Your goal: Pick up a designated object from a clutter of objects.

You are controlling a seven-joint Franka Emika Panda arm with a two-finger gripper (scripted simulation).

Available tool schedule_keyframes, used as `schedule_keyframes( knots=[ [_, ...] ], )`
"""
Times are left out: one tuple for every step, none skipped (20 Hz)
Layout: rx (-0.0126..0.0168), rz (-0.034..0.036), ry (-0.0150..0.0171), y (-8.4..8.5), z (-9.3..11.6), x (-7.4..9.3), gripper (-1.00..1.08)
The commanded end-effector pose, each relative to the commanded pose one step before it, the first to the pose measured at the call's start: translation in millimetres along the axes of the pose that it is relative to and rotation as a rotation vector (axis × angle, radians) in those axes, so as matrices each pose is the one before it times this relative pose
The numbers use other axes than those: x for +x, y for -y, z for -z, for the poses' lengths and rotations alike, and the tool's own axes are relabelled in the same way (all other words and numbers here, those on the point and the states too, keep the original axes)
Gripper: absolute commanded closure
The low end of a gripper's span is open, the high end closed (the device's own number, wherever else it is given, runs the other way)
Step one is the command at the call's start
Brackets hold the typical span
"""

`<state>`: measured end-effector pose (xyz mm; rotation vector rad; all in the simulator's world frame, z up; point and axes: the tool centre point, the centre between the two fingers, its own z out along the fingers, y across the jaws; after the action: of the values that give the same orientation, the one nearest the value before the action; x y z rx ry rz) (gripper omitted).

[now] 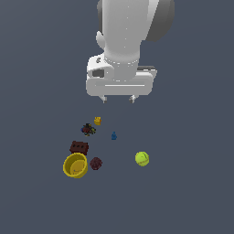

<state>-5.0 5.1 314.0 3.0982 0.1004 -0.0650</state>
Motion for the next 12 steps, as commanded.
schedule_keyframes(
  knots=[
    [-0.00082,0.00104,0.00030,-0.24,-0.09,-0.08,-0.92],
    [0.00076,-0.00300,-0.00063,-0.08,-0.65,0.22,-0.92],
    [0.00046,-0.00349,-0.00015,0.01,-1.45,0.28,-0.92],
    [0.00056,-0.00470,-0.00011,-0.01,-2.03,0.37,-0.92],
    [0.00082,-0.00608,-0.00028,0.01,-2.50,0.46,-0.92],
    [0.00110,-0.00760,-0.00046,-0.04,-2.94,0.55,-0.92],
    [0.00134,-0.00896,-0.00060,-0.04,-3.40,0.62,-0.92],
    [0.00153,-0.01031,-0.00070,-0.07,-3.86,0.68,-0.92],
    [0.00167,-0.01155,-0.00074,-0.07,-4.34,0.71,-0.92],
    [0.00180,-0.01284,-0.00076,-0.08,-4.87,0.74,-0.92],
    [0.00193,-0.01413,-0.00080,-0.10,-5.35,0.74,-0.92],
    [0.00209,-0.01555,-0.00087,-0.13,-5.83,0.73,-0.92]
  ],
)
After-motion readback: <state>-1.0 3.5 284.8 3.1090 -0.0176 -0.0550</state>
